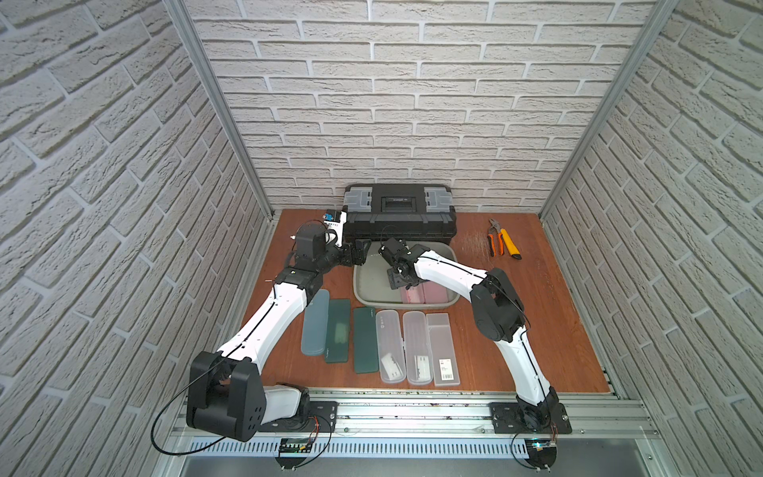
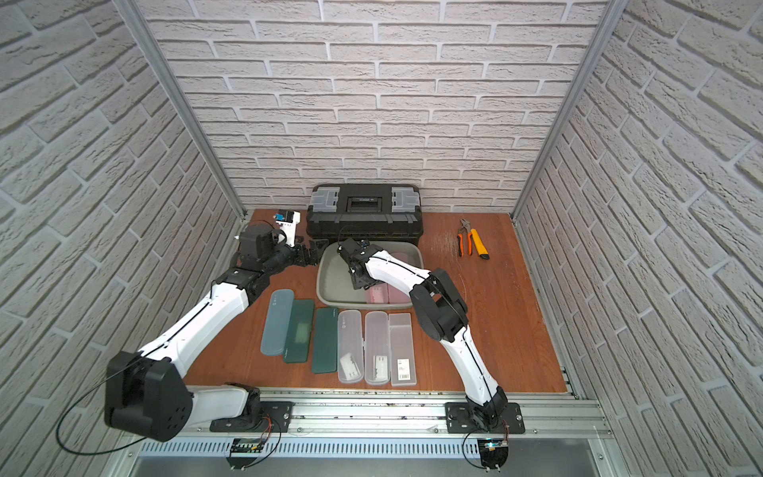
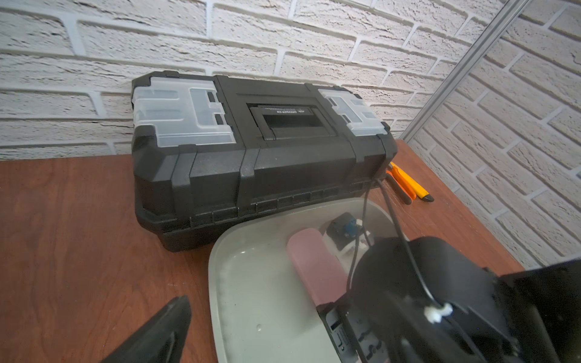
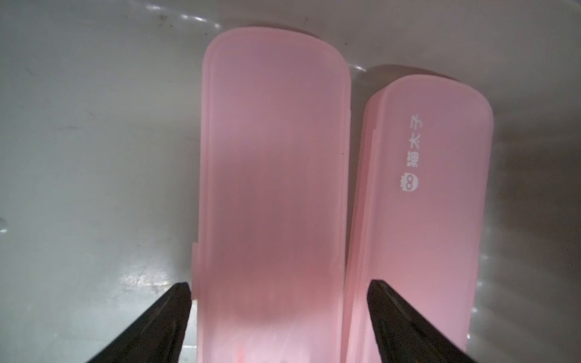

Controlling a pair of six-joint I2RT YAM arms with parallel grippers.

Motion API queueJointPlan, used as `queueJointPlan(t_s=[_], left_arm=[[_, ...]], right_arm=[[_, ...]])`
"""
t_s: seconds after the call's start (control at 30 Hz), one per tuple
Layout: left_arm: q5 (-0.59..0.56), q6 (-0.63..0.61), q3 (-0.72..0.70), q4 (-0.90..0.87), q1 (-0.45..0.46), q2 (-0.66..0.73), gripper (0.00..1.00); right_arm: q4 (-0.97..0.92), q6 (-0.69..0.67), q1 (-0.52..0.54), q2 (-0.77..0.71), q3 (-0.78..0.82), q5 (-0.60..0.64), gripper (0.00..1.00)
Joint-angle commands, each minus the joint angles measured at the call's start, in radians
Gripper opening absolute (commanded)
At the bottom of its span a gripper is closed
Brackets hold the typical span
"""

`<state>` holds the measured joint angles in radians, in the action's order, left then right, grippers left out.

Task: Put the pencil case into the storage box
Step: Place the pencil case at the storage box, then pick up the pencil case from the center of the board.

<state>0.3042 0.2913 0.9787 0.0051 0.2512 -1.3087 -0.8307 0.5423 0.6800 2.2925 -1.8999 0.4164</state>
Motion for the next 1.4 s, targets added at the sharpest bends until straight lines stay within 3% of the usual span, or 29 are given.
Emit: queueJointPlan(t_s=[0.0, 0.37, 0.67, 0.8, 0.97, 1.13, 1.37], left_arm=[[0.026, -0.03, 0.022, 0.007, 0.023, -0.009, 0.98], [-0.015, -0.069, 0.028, -0.017, 0.055, -0.021, 0.99], [-0.134, -0.059, 0.1, -0.158, 0.056, 0.008, 0.98], [-0.143, 0.067, 0.137, -0.28, 0.073, 0.022, 0.99], [-0.155, 0.128, 0.037, -0.335, 0.198, 0.096, 0.98], [-0.284, 0.176, -0.071, -0.378, 0.359, 0.182, 0.98], [-0.427, 0.346, -0.236, -0.329, 0.446, 0.308, 0.99]], right_arm=[[-0.012, 0.011, -0.009, -0.003, -0.016, 0.058, 0.92], [0.019, 0.013, -0.037, -0.037, 0.004, 0.009, 0.92], [0.079, -0.022, -0.05, -0.279, 0.1, -0.116, 0.96], [0.132, -0.031, -0.056, -0.479, 0.281, -0.192, 0.96], [0.175, -0.019, -0.057, -0.722, 0.581, -0.241, 0.96], [0.191, 0.026, -0.057, -0.945, 0.852, -0.317, 0.96], [0.309, 0.135, -0.043, -1.147, 1.172, -0.501, 0.94]])
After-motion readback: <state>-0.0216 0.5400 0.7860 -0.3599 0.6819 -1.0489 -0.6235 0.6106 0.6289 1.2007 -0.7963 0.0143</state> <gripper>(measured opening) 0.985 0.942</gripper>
